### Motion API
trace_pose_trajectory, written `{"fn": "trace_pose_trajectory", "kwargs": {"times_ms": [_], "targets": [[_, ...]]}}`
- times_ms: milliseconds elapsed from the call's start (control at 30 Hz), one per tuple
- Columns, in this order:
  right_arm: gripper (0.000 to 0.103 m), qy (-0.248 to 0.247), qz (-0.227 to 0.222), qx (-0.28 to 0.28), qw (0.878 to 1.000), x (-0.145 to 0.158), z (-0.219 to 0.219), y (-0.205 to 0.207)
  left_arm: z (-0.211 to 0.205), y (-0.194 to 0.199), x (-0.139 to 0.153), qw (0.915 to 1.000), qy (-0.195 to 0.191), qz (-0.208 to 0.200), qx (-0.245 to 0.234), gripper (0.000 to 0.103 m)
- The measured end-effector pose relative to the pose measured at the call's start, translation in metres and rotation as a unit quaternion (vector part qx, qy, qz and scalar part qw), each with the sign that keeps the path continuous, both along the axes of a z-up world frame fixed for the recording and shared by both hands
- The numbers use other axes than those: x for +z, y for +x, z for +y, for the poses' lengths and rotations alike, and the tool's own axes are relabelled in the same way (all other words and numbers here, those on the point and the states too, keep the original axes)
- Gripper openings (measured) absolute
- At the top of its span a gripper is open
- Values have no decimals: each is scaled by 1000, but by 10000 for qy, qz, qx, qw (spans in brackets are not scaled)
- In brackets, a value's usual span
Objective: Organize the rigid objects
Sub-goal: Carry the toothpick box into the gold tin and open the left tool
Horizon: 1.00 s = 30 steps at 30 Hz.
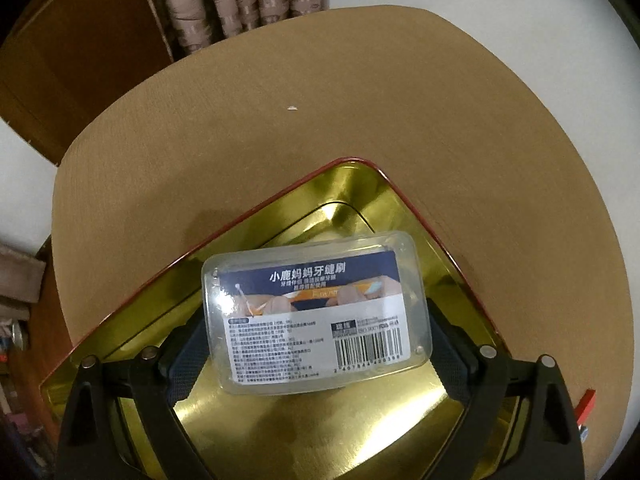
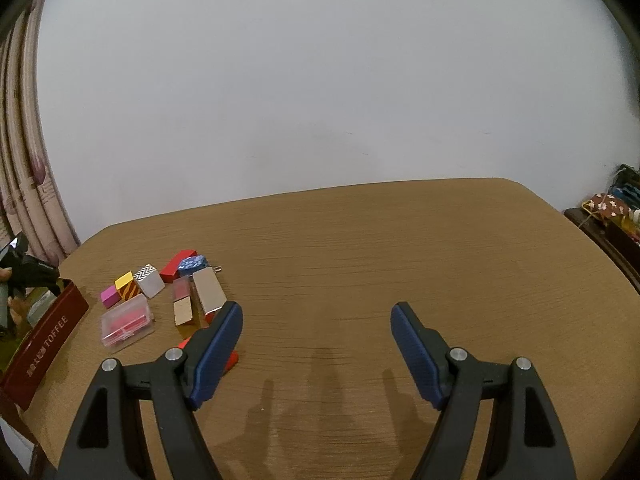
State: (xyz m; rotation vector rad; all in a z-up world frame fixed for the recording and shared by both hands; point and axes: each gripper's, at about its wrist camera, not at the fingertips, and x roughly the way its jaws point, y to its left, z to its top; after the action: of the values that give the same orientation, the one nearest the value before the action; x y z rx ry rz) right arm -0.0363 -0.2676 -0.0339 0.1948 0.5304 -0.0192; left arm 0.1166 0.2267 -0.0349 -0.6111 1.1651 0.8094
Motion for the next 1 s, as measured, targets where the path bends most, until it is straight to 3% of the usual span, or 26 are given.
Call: {"fn": "trace_pose_trajectory", "kwargs": {"times_ms": [267,467,667,767,900,1000], "targets": [[79,124,198,549,9982,-3,6,3,2,-1,13,9965,-39,-235,-796,94],[79,-116,434,988,9941,1,28,3,-2,-2,34,9904,-67,-452,-1301,96],[79,-306,473,1224,9909,7,49,-6,11,2,34,9872,-463,-512,-1438,96],[79,-328,517,1297,9897,9,57,-7,23,-5,37,9837,-702,-758,-1470,96],[79,-396,402,1409,9884,24,67,-7,19,-17,51,9630,-1200,-1506,-1885,96],[79,-348,420,1651,9848,35,77,-4,11,-24,57,9309,-1889,-2030,-2378,96]]}}
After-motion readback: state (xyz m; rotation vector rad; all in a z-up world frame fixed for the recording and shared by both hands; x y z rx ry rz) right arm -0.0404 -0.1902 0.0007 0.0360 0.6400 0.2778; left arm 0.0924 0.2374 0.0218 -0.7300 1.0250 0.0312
